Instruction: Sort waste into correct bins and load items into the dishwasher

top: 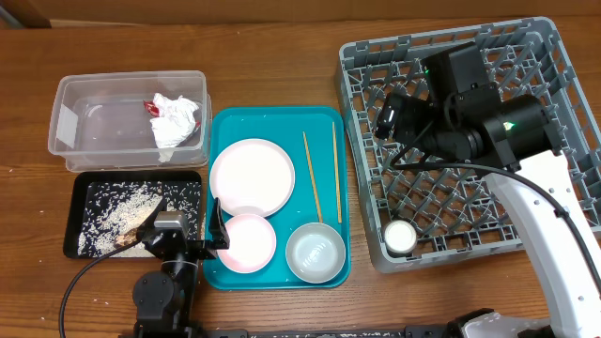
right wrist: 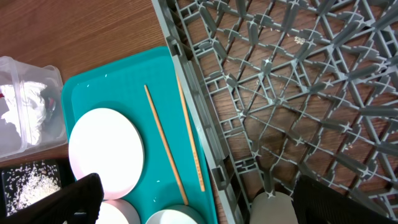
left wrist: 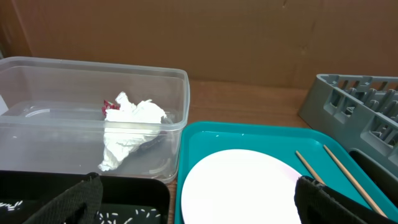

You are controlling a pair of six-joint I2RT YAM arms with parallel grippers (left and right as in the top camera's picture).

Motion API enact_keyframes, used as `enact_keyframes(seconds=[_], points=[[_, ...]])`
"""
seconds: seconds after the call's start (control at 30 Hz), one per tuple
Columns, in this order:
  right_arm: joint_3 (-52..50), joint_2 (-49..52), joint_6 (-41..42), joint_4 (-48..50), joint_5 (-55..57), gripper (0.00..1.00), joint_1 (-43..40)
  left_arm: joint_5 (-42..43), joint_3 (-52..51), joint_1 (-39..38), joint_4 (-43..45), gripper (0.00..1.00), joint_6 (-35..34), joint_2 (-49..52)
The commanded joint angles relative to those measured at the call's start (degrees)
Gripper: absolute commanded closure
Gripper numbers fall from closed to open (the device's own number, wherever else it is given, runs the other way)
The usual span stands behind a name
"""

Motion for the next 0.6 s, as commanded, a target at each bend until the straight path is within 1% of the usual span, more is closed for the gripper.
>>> enact_keyframes(seconds=[0.0, 0.03, 0.1, 0.13, 0.17, 0.2, 0.23, 0.27, 0.3, 0.33, 0.43, 0.5, 0.57], points=[[0.85, -0.09, 0.28, 0.42, -1.05, 0.0, 0.15, -0.02, -0.63, -0.11, 0.42, 0.0, -0.57, -0.63], [0.85, -0.09, 0.28, 0.63, -1.66, 0.0, 0.15, -0.02, -0.63, -0.11, 0.42, 0.0, -0.57, -0.63], [0.85, -0.09, 0.24, 4.63, -3.78, 0.0, 0.15, -0.02, -0.63, -0.11, 0.42, 0.0, -0.57, -0.66], [0.85, -0.09, 0.22, 6.54, -8.72, 0.04, 0.22, -0.02, -0.63, -0.11, 0.42, 0.0, -0.57, -0.63], [0.44, 0.26, -1.38, 9.29, -16.92, 0.07, 0.98, -0.02, -0.63, -0.11, 0.42, 0.0, -0.59, -0.66], [-0.09, 0.81, -4.07, 10.91, -21.66, 0.06, 2.64, -0.02, -0.63, -0.11, 0.42, 0.0, -0.57, -0.63], [-0.5, 1.38, -4.76, 11.39, -22.03, 0.06, 4.46, -0.02, -0.63, -0.11, 0.42, 0.0, -0.59, -0.63], [-1.16, 3.65, -4.74, 10.69, -18.1, 0.1, 9.22, -0.02, -0.63, -0.11, 0.42, 0.0, -0.57, -0.63], [-1.16, 5.62, -4.76, 9.55, -14.88, 0.11, 12.22, -0.02, -0.63, -0.11, 0.42, 0.0, -0.57, -0.63], [-1.16, 9.11, -4.94, 8.02, -9.55, 0.15, 16.35, -0.02, -0.63, -0.11, 0.42, 0.0, -0.59, -0.63], [-1.16, 16.31, -4.92, 6.82, 0.37, 0.27, 20.22, -0.02, -0.63, -0.11, 0.42, 0.0, -0.57, -0.63], [-1.16, 20.74, -5.35, 7.91, 0.07, 0.33, 20.35, -0.02, -0.63, -0.11, 0.42, 0.0, -0.57, -0.63], [-1.16, 23.96, -10.67, 9.16, -6.71, 0.33, 20.35, -0.02, -0.63, -0.11, 0.42, 0.0, -0.57, -0.63]])
